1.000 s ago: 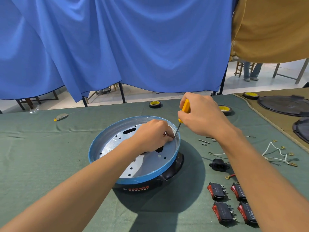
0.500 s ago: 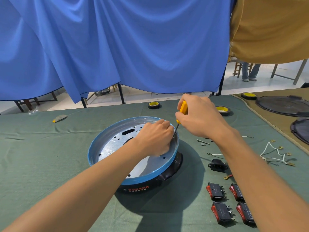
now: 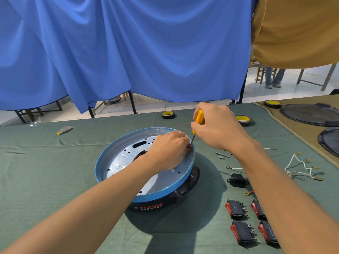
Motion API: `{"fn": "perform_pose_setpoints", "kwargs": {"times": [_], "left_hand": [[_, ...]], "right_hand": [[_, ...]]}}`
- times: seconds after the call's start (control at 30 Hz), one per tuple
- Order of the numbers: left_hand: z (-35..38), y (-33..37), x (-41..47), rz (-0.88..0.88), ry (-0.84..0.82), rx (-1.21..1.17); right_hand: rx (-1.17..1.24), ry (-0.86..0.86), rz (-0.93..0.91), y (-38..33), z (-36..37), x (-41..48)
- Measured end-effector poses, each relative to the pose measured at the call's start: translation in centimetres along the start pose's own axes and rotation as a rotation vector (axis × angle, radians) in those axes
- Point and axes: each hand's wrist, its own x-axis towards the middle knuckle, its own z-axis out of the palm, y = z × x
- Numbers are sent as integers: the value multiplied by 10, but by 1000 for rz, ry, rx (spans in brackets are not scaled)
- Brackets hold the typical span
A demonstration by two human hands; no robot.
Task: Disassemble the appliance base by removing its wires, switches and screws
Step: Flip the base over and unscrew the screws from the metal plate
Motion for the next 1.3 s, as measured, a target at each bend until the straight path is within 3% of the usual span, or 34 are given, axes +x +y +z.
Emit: {"fn": "perform_pose_setpoints", "kwargs": {"times": [0.3, 0.53, 0.77, 1.0, 1.3], "left_hand": [[-10, -9, -1, -49, -109, -264], [7, -5, -3, 43, 30, -10], [1, -5, -5, 12, 41, -97], [-10, -8, -2, -84, -131, -344], [-2, 0, -7, -110, -4, -150]], "right_hand": [[6, 2, 24, 1, -1, 1], [15, 10, 20, 2, 1, 1], [6, 20, 10, 2, 1, 1], [-4, 18, 21, 2, 0, 2], [-11, 22, 21, 1, 1, 2]]}}
